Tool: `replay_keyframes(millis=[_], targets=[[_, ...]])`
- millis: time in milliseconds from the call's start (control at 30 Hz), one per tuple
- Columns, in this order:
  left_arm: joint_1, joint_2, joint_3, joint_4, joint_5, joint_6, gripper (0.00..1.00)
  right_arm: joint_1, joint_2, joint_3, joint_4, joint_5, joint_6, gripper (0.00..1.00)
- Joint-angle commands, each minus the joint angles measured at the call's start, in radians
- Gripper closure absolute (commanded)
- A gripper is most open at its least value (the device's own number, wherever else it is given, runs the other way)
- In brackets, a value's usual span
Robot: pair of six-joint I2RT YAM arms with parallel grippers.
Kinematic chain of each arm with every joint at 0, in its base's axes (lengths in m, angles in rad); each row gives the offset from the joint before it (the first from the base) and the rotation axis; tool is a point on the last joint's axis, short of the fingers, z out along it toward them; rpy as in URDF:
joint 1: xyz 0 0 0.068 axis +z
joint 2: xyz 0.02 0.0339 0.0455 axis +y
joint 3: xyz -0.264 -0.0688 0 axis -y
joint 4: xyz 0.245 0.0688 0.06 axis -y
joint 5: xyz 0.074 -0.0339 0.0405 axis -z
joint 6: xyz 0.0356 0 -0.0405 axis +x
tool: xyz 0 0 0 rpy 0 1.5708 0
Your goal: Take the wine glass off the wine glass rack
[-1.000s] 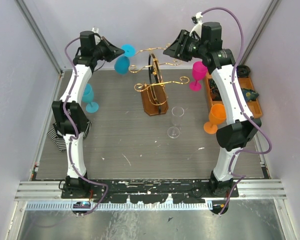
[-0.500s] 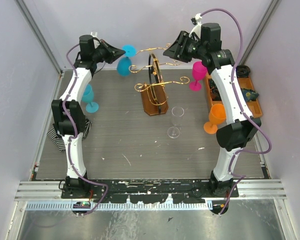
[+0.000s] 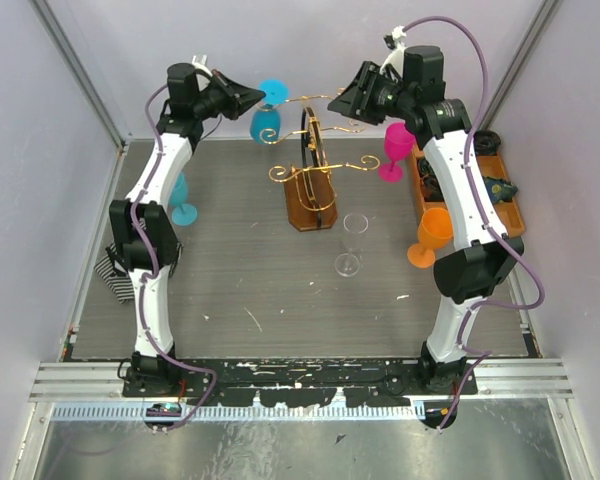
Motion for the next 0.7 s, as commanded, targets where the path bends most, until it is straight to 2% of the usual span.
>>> replay_keyframes(millis=[0, 267, 533, 667], targets=[[-0.009, 0.019, 0.049, 0.027, 0.031, -0.020, 1.00, -0.007, -0.082, 0.010, 0.045, 0.005, -0.013, 0.51], [-0.019, 0.140, 0.215, 0.016, 0.003, -0.029, 1.00, -0.007, -0.081, 0.014, 0.045, 0.002, -0.013, 0.51], [0.009, 0.200, 0.274, 0.036, -0.077, 0.006, 1.00, -0.008, -0.075, 0.025, 0.038, 0.003, -0.016, 0.51], [0.036, 0.178, 0.277, 0.023, -0.148, 0.093, 1.00, -0.009, -0.075, 0.027, 0.031, 0.004, -0.023, 0.51]])
